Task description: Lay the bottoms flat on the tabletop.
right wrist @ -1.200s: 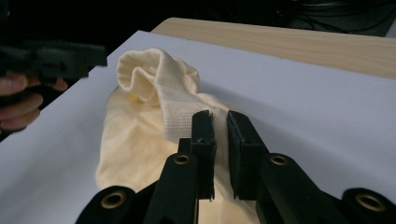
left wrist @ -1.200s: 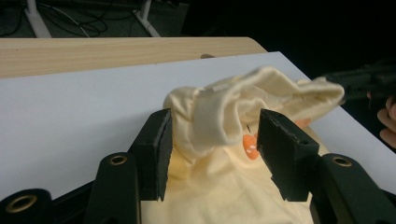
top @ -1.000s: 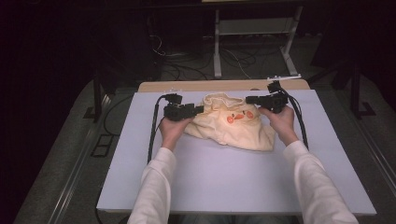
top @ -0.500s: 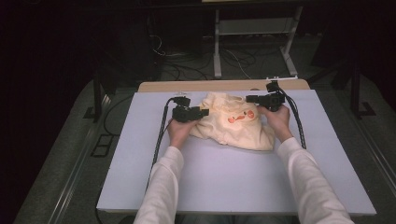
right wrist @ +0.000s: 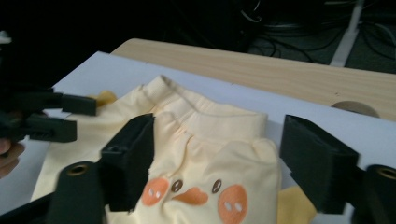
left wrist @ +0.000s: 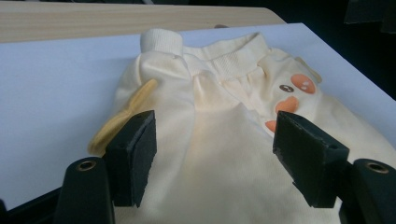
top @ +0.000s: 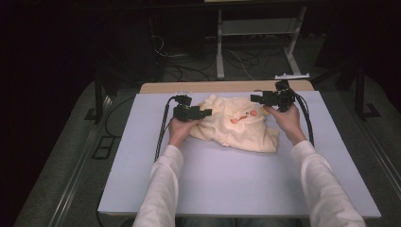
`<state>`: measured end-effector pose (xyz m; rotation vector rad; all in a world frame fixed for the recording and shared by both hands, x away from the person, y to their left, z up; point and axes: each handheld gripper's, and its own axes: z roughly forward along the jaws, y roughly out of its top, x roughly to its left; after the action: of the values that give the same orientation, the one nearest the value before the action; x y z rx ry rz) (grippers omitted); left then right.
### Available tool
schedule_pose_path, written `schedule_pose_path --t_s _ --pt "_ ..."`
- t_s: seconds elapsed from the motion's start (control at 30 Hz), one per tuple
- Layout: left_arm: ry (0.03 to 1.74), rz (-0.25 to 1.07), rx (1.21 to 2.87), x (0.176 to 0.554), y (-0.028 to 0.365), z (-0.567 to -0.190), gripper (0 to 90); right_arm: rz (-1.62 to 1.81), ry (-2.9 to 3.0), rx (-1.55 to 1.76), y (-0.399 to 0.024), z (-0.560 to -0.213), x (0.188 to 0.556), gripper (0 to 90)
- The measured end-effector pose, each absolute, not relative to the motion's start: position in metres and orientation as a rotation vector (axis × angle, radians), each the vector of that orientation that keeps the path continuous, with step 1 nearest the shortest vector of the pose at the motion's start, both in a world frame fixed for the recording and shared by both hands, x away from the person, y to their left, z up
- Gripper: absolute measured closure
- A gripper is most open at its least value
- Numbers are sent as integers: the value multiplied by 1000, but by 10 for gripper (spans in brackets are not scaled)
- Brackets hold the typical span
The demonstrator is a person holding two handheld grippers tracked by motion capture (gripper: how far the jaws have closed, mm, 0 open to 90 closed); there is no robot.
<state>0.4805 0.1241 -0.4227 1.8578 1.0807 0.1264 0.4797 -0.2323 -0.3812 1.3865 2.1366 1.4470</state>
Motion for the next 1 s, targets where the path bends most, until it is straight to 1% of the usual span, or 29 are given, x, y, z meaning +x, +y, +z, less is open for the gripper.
schedule_pose_path --t_s 0.1,0.27,0.4,0.53,0.6,0.67,0.7,0.77,0.8,0.87,0.93,1.0 --pt "1077 145 1910 483 121 -426 298 1426 2183 1381 -232 -387 477 211" --pt "1084 196 1987 487 116 -435 331 1375 2268 1402 -227 -408 476 221" --pt "1103 212 1993 490 116 -442 324 1295 2305 1413 -221 -425 477 251" --pt "1120 234 2025 491 117 -445 315 1179 2321 1430 -219 -434 478 281" --pt "1135 217 2014 492 120 -446 318 1159 2333 1435 -220 -440 479 307" --pt "1149 208 2011 493 122 -446 340 1116 2352 1444 -219 -445 479 352" --pt "1163 213 2011 493 122 -446 363 1074 2366 1441 -217 -449 479 368" --pt "1169 239 2032 492 120 -445 445 1054 2353 1395 -213 -451 475 486" --pt "1172 229 2032 491 119 -445 498 1020 2348 1376 -210 -451 474 563" --pt "1175 244 2046 490 117 -444 611 983 2347 1350 -207 -450 473 659" --pt "1170 251 2055 489 117 -442 730 1008 2349 1367 -208 -449 474 721" --pt "1168 251 2039 489 118 -440 795 1043 2340 1403 -211 -448 474 747"
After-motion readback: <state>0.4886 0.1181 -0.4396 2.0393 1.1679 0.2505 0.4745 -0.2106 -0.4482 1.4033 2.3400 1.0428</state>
